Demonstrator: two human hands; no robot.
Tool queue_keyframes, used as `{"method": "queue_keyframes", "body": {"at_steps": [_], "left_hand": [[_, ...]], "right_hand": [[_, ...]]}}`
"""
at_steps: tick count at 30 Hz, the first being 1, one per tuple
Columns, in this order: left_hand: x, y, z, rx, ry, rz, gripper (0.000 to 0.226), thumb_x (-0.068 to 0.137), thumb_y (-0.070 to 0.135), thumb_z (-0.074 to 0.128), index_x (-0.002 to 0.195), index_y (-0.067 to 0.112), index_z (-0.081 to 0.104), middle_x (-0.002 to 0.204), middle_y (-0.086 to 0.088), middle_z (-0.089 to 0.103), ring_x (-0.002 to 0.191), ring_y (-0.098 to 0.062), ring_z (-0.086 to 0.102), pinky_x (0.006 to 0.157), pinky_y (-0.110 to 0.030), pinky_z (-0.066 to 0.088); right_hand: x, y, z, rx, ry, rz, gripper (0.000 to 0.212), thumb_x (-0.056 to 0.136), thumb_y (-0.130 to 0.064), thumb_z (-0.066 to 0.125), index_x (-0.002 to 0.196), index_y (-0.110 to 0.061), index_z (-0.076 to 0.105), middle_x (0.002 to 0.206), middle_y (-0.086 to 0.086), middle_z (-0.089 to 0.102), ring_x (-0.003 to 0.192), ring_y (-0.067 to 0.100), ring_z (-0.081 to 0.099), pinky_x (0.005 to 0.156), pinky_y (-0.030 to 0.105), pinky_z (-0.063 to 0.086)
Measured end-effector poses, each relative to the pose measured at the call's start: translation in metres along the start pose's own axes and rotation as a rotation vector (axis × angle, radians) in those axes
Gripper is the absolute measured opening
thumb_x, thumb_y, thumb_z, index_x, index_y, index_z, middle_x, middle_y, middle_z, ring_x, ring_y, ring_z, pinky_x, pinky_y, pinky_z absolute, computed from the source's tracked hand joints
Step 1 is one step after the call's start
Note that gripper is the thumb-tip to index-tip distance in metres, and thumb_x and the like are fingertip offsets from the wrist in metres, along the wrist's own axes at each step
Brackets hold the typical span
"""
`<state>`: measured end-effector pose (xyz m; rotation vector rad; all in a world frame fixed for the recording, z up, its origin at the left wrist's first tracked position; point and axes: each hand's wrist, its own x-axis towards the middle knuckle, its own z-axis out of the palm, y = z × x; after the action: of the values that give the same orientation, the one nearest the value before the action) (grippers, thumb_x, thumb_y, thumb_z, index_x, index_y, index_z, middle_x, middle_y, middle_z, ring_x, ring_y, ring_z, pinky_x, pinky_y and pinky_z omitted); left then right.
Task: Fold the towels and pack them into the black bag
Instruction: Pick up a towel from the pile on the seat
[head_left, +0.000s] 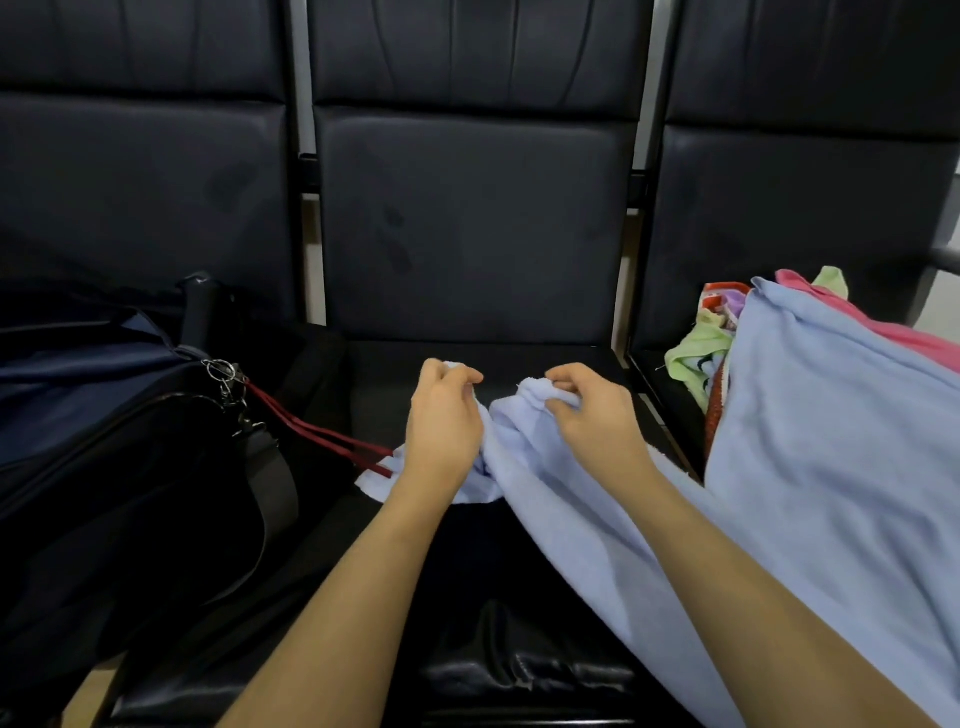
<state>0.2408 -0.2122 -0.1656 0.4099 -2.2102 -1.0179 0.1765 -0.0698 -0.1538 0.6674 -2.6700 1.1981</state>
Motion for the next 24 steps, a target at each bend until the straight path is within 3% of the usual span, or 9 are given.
{"method": "queue_keyframes", "body": {"at_steps": [3, 5, 9, 11, 14, 16, 19, 21, 24], "left_hand": [[-0.001, 0.000, 0.003, 0.247, -0.093, 0.140, 0.035, 0.092, -0.002, 0.045, 0.124, 0.008, 0.056, 0.123, -0.011, 0.051, 0.106, -0.026, 0.052, 0.081, -0.022, 0.037], [-0.002, 0.000, 0.004, 0.284, -0.089, 0.132, 0.039, 0.093, 0.001, 0.045, 0.130, 0.011, 0.053, 0.124, -0.008, 0.049, 0.109, -0.026, 0.049, 0.089, -0.030, 0.042], [-0.002, 0.004, -0.001, 0.023, -0.108, 0.041, 0.036, 0.098, 0.011, 0.046, 0.133, 0.015, 0.052, 0.114, 0.006, 0.045, 0.107, -0.013, 0.049, 0.087, -0.015, 0.038], [-0.003, 0.010, -0.003, -0.025, -0.204, 0.055, 0.037, 0.097, 0.016, 0.051, 0.134, 0.018, 0.051, 0.116, 0.006, 0.045, 0.105, -0.007, 0.046, 0.084, -0.007, 0.029], [-0.008, 0.020, -0.002, -0.081, -0.319, 0.053, 0.042, 0.093, 0.024, 0.058, 0.135, 0.022, 0.050, 0.111, 0.012, 0.044, 0.098, -0.001, 0.043, 0.078, -0.004, 0.031], [-0.010, 0.024, 0.000, -0.206, -0.317, 0.042, 0.034, 0.092, 0.023, 0.060, 0.126, 0.019, 0.058, 0.103, 0.009, 0.050, 0.087, 0.002, 0.051, 0.071, -0.001, 0.038], [-0.011, 0.026, 0.000, -0.288, -0.260, 0.013, 0.008, 0.092, 0.018, 0.060, 0.093, 0.014, 0.067, 0.087, 0.007, 0.056, 0.072, 0.004, 0.056, 0.063, -0.005, 0.044], [-0.010, 0.023, -0.002, -0.268, -0.173, -0.029, 0.011, 0.091, 0.017, 0.060, 0.082, 0.019, 0.063, 0.084, 0.007, 0.057, 0.071, -0.001, 0.057, 0.060, -0.007, 0.044], [-0.005, 0.020, -0.007, -0.279, -0.071, -0.072, 0.012, 0.093, 0.018, 0.057, 0.084, 0.025, 0.061, 0.088, 0.008, 0.056, 0.077, -0.003, 0.056, 0.062, -0.009, 0.043]], "right_hand": [[-0.002, 0.000, -0.001, -0.088, 0.061, -0.036, 0.010, 0.096, -0.017, 0.054, 0.096, -0.009, 0.060, 0.089, 0.006, 0.062, 0.081, 0.019, 0.059, 0.061, 0.019, 0.041], [-0.005, -0.004, -0.004, -0.199, 0.094, -0.106, 0.016, 0.098, -0.021, 0.049, 0.098, -0.008, 0.058, 0.091, 0.007, 0.060, 0.080, 0.021, 0.058, 0.063, 0.024, 0.039], [-0.006, -0.011, -0.010, -0.398, 0.076, -0.195, 0.017, 0.101, -0.025, 0.043, 0.105, -0.010, 0.049, 0.089, 0.006, 0.057, 0.078, 0.023, 0.057, 0.065, 0.031, 0.041], [-0.007, -0.012, -0.012, -0.193, 0.109, -0.277, 0.010, 0.100, -0.021, 0.044, 0.099, -0.012, 0.050, 0.081, 0.004, 0.058, 0.073, 0.021, 0.057, 0.067, 0.035, 0.048], [-0.008, -0.015, -0.011, 0.210, 0.115, -0.280, 0.014, 0.095, -0.008, 0.052, 0.106, -0.013, 0.058, 0.087, -0.003, 0.061, 0.079, 0.006, 0.060, 0.070, 0.013, 0.048], [-0.009, -0.017, -0.012, 0.336, 0.047, -0.267, 0.024, 0.092, -0.003, 0.056, 0.113, -0.014, 0.056, 0.087, -0.002, 0.062, 0.081, 0.005, 0.060, 0.071, 0.011, 0.048], [-0.011, -0.021, -0.014, 0.357, -0.054, -0.290, 0.036, 0.089, -0.002, 0.060, 0.120, -0.019, 0.052, 0.087, 0.006, 0.064, 0.081, 0.012, 0.062, 0.073, 0.017, 0.050], [-0.012, -0.019, -0.015, 0.350, -0.108, -0.246, 0.040, 0.088, -0.006, 0.063, 0.124, -0.016, 0.049, 0.091, 0.004, 0.063, 0.081, 0.011, 0.062, 0.073, 0.015, 0.050], [-0.013, -0.014, -0.019, 0.198, -0.133, -0.156, 0.008, 0.089, -0.018, 0.063, 0.093, -0.019, 0.056, 0.075, -0.003, 0.057, 0.066, 0.006, 0.054, 0.063, 0.018, 0.043]]}}
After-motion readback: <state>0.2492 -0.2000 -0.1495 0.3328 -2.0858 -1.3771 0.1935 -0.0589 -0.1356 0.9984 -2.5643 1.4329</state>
